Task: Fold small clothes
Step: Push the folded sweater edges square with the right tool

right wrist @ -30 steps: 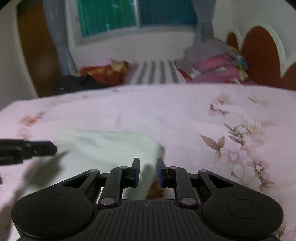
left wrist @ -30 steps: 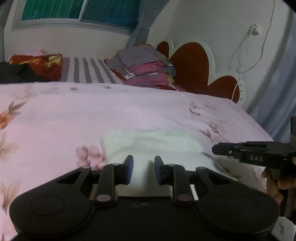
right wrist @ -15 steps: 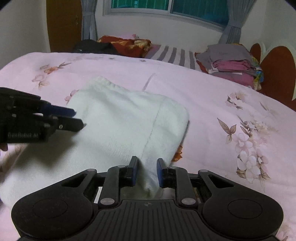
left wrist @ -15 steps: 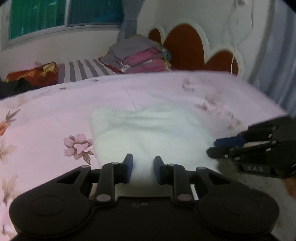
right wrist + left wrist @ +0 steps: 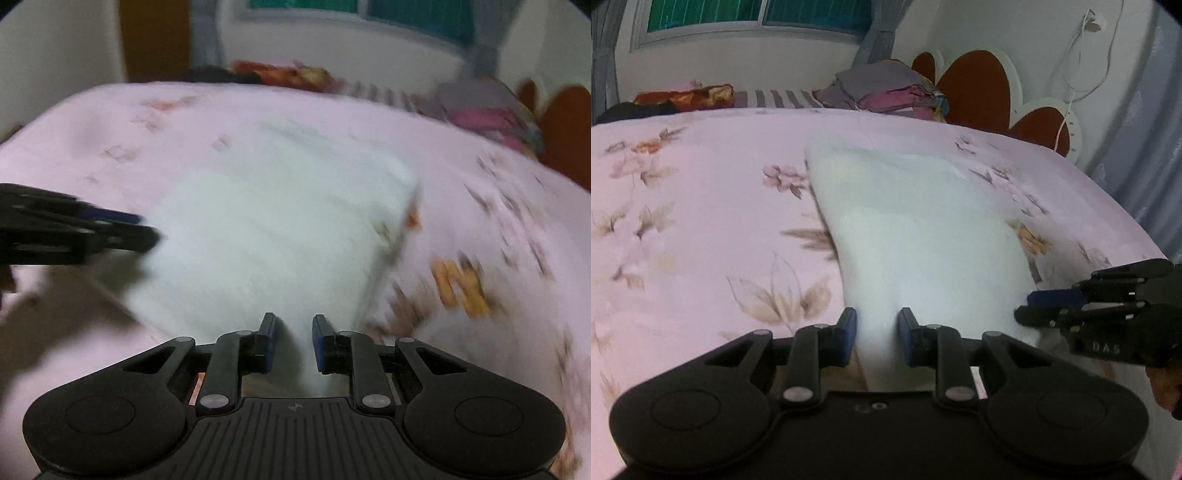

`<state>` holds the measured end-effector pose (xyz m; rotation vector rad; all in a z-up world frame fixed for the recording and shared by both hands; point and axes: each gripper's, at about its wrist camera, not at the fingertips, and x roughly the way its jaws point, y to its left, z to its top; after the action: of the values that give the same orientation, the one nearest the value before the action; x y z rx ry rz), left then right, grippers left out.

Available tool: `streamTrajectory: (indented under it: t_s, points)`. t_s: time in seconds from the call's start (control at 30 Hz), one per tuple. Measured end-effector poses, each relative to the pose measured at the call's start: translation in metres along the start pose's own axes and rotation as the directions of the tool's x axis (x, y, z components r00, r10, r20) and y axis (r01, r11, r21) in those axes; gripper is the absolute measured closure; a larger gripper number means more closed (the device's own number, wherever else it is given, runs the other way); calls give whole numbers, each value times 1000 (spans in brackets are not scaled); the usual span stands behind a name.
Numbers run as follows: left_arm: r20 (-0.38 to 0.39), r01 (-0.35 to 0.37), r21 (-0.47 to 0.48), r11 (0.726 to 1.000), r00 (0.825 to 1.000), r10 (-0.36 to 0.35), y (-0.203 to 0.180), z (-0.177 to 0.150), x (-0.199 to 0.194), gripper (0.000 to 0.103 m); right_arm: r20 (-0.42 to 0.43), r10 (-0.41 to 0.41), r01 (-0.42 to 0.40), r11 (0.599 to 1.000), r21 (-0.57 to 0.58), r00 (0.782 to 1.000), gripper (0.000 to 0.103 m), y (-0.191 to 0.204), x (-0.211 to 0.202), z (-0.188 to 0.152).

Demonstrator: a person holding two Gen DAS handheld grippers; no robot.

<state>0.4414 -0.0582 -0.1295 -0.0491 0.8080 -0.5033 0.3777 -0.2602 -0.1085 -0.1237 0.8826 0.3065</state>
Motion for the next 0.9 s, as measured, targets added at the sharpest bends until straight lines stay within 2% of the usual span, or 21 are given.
streamTrajectory:
  t_s: [0.13, 0.33, 0.43, 0.5, 0.53, 0.57, 0.7, 0.8, 0.9]
  points:
    - [-12, 5, 2, 1000, 1000, -5, -3, -13, -5, 80, -33, -52, 53, 999, 0, 998, 83, 2, -10, -8]
    - [-33, 24, 13, 1000, 999, -23, -3, -26, -16, 71, -44, -71, 74, 995, 73, 997, 83, -6, -17, -17]
    - [16, -2, 27, 1000, 1000, 1, -2, -25, -33, 60, -47, -107, 110, 992, 69, 993, 83, 3, -26, -20]
    - [51, -16, 25, 1000, 999, 14, -1, -19, -40, 31, 2, -154, 153, 984, 86, 988, 83, 9, -43, -17]
    - [65, -15, 18, 1000, 998, 14, 0, -15, -40, 25, 36, -150, 146, 984, 102, 988, 83, 12, -52, -14]
    - [76, -10, 17, 1000, 997, 9, 0, -12, -39, 23, 63, -137, 129, 984, 120, 989, 83, 15, -58, -11]
    - [96, -37, -1, 999, 995, 37, 6, 16, -23, 24, 150, -85, 66, 989, 129, 985, 83, 32, -54, 6]
    - [118, -48, -44, 998, 992, 53, 17, 39, -10, 28, 195, -115, 87, 986, 143, 974, 83, 29, -39, 28]
    - [108, -67, -104, 992, 991, 79, 30, 52, 7, 32, 210, -117, 80, 981, 178, 971, 83, 12, -25, 49]
